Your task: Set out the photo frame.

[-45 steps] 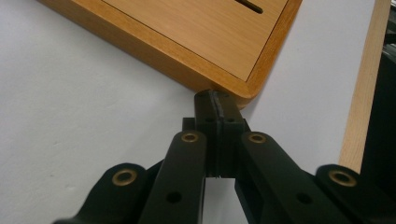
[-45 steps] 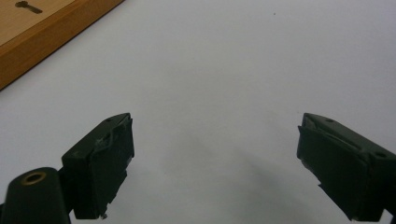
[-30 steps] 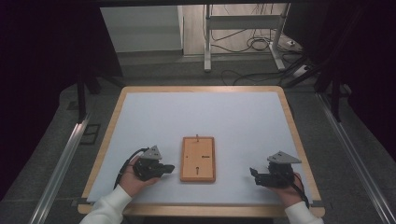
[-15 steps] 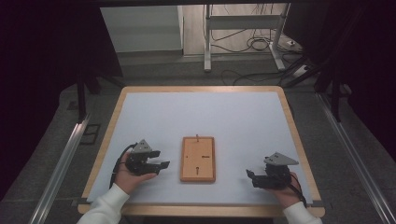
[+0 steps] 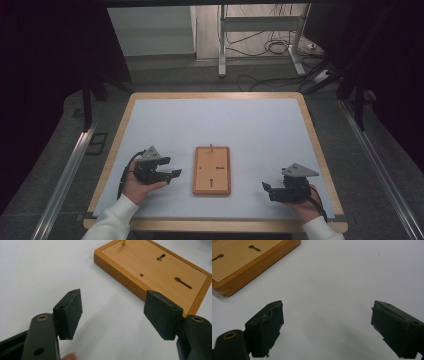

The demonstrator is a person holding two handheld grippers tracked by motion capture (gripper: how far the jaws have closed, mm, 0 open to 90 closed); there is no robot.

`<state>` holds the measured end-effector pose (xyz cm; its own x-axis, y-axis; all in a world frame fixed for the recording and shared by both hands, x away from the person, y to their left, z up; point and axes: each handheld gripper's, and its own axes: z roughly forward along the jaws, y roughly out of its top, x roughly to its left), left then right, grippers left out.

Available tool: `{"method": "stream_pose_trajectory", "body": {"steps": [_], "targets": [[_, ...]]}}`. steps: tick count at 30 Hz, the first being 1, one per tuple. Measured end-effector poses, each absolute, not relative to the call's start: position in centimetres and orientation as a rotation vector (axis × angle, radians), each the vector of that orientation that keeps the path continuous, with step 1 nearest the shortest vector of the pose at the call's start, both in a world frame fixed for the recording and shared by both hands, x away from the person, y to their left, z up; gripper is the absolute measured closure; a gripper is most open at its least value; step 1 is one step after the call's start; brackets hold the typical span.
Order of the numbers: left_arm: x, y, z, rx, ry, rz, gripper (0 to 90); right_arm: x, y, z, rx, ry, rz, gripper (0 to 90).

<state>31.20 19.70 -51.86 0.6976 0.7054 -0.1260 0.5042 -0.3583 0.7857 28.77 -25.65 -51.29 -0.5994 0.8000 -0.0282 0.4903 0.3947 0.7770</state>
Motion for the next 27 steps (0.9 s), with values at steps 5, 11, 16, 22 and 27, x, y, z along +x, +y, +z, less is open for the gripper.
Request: {"method": "stream_pose_trajectory", "body": {"steps": [5, 11, 16, 22, 27], "targets": [[31.9, 19.2, -51.4, 2.033, 0.924, 0.311, 30.9, 28.7, -25.6, -51.4, 1.077, 2.269, 1.069, 11.8], [32.5, 18.6, -50.2, 2.008, 0.873, 0.298, 26.4, 28.6, -25.5, -51.0, 1.084, 2.261, 1.115, 11.8], [33.1, 17.6, -49.2, 1.995, 0.85, 0.299, 24.6, 28.0, -25.0, -51.5, 1.081, 2.294, 1.101, 11.8], [33.7, 16.4, -49.2, 2.032, 0.806, 0.268, 24.4, 27.8, -23.7, -51.4, 1.038, 2.309, 1.116, 12.2], [34.7, 15.5, -48.8, 2.027, 0.778, 0.244, 24.5, 27.6, -22.7, -51.4, 0.967, 2.33, 1.136, 13.5]]}}
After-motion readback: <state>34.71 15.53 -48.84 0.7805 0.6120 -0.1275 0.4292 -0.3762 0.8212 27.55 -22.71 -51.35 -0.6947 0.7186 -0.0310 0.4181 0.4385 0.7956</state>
